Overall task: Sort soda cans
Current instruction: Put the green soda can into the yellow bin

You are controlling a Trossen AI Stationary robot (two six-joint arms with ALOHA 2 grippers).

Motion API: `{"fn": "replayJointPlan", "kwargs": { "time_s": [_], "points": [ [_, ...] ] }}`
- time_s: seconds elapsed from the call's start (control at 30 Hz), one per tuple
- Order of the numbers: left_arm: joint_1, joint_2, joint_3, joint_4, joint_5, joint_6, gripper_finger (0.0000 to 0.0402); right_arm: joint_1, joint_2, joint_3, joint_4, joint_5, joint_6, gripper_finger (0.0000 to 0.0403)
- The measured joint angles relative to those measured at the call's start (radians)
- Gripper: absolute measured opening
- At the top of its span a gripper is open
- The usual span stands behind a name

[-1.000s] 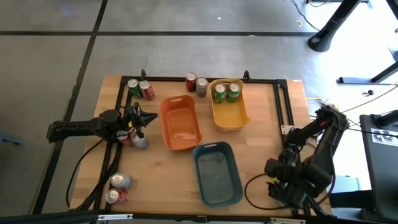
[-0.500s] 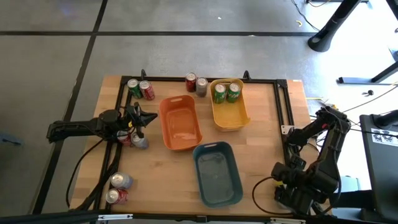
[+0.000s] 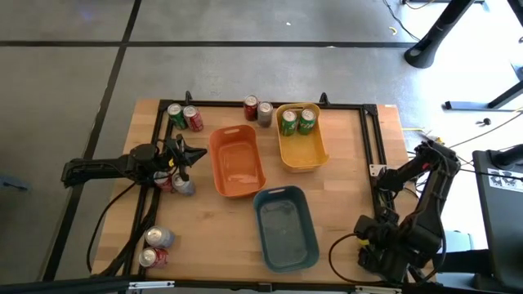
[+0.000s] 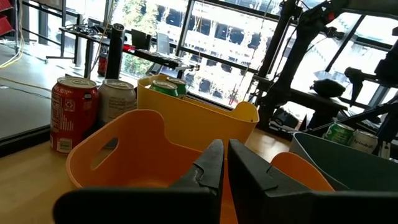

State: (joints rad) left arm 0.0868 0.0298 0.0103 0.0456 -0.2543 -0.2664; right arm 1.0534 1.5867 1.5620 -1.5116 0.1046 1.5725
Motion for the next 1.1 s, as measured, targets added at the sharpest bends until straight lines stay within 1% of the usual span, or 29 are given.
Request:
{"fn": "replayJointPlan", "kwargs": {
  "time_s": [0.1,0.23,0.3,0.37,0.43,0.57,0.7,0.8,0.93,1.1],
  "points": [
    [0.000,0.000,0.000,0.000,0.000,-0.001,0.0015,0.001,0.027,-0.001,-0.061,-0.055,0.014,0.0372],
    [0.000,0.000,0.000,0.000,0.000,-0.035,0.0015,0.001,0.036,-0.035,-0.051,-0.103,0.021,0.0382],
    [0.000,0.000,0.000,0.000,0.000,-0.036,0.0015,0.001,0.036,-0.062,-0.049,-0.156,0.041,0.0394],
    [0.000,0.000,0.000,0.000,0.000,-0.036,0.0015,0.001,0.036,-0.086,-0.056,-0.195,0.020,0.0397],
    [0.000,0.000,0.000,0.000,0.000,-0.036,0.0015,0.001,0.036,-0.100,-0.060,-0.226,-0.006,0.0392],
    [0.000,0.000,0.000,0.000,0.000,-0.036,0.0015,0.000,0.036,-0.115,-0.048,-0.227,-0.037,0.0382],
    [0.000,0.000,0.000,0.000,0.000,-0.035,0.0015,0.000,0.036,-0.116,0.008,-0.216,-0.035,0.0381],
    [0.000,0.000,0.000,0.000,0.000,-0.035,0.0015,0.000,0.036,-0.117,0.035,-0.185,0.013,0.0381],
    [0.000,0.000,0.000,0.000,0.000,-0.034,0.0015,-0.002,0.034,-0.142,0.018,-0.245,0.079,0.0381],
    [0.000,0.000,0.000,0.000,0.000,-0.034,0.0015,0.000,0.034,-0.189,0.037,-0.302,0.141,0.0381]
  ]
}}
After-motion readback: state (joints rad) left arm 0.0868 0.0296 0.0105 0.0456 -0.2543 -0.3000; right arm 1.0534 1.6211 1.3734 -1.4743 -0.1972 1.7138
